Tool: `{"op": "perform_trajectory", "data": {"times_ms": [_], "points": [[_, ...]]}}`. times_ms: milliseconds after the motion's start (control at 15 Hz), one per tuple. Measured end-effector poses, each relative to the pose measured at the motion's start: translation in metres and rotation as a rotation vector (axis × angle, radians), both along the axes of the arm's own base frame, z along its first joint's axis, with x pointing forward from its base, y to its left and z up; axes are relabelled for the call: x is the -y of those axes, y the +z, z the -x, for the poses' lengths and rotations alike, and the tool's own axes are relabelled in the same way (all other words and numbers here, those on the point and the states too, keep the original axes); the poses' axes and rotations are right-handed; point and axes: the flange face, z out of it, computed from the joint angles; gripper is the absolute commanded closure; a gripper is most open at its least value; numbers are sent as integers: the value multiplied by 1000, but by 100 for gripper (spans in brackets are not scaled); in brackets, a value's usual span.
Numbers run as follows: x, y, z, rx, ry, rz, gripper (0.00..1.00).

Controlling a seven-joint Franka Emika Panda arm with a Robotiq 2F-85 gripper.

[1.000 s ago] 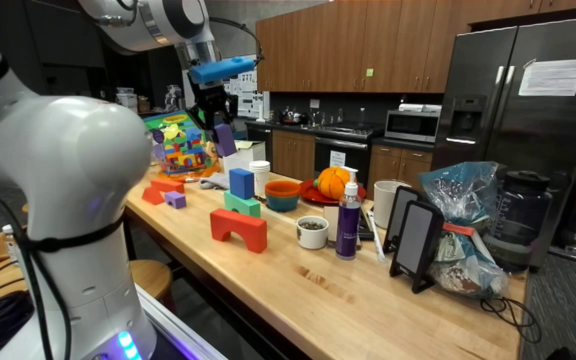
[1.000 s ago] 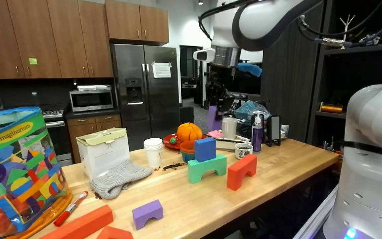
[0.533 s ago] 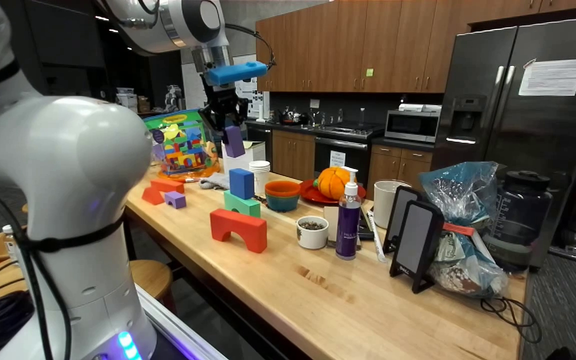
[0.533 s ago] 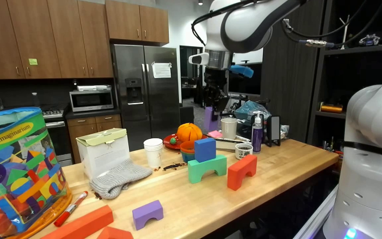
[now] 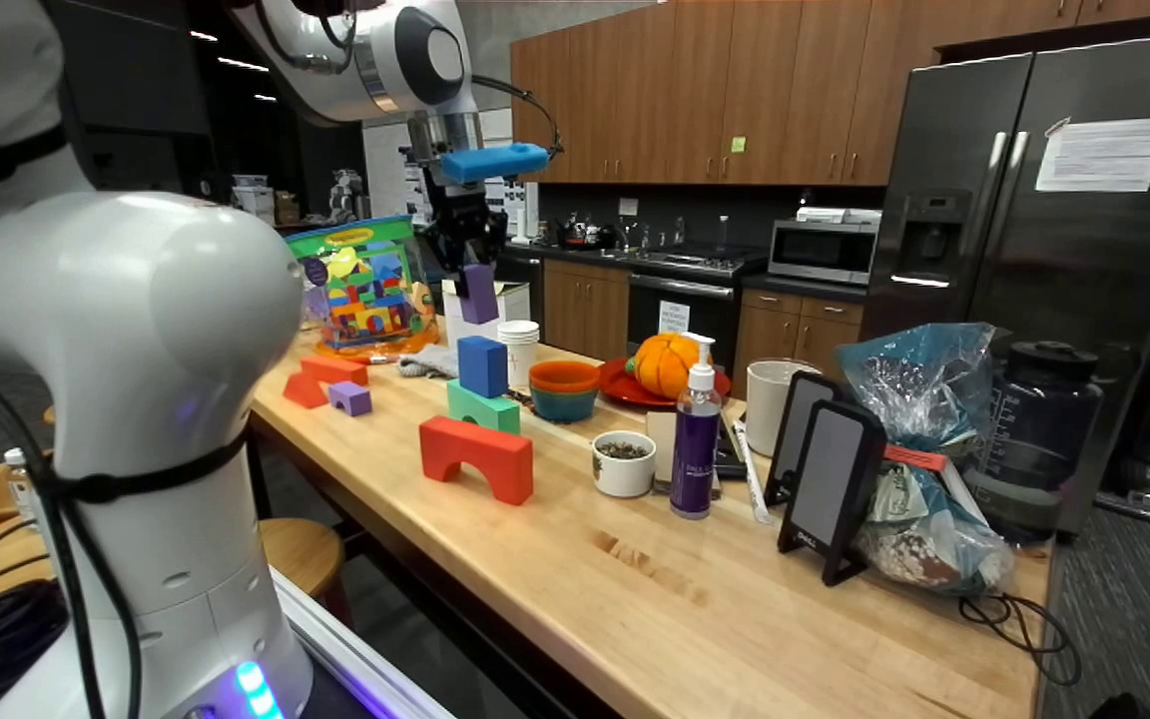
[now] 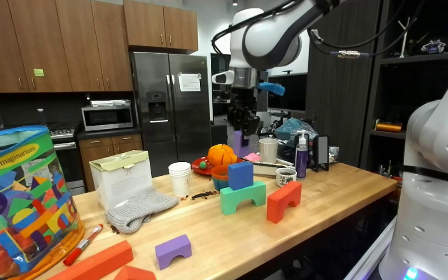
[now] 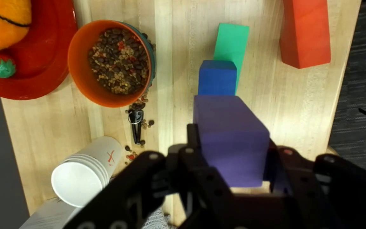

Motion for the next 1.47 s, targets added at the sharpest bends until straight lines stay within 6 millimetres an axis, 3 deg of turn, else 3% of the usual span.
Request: {"op": "perform_trajectory", "data": {"times_ms": [400,1467], "points": [[-8,-13,-14,-24,14,17,83],[-7,-22,-15,-18,1,2,83]]}}
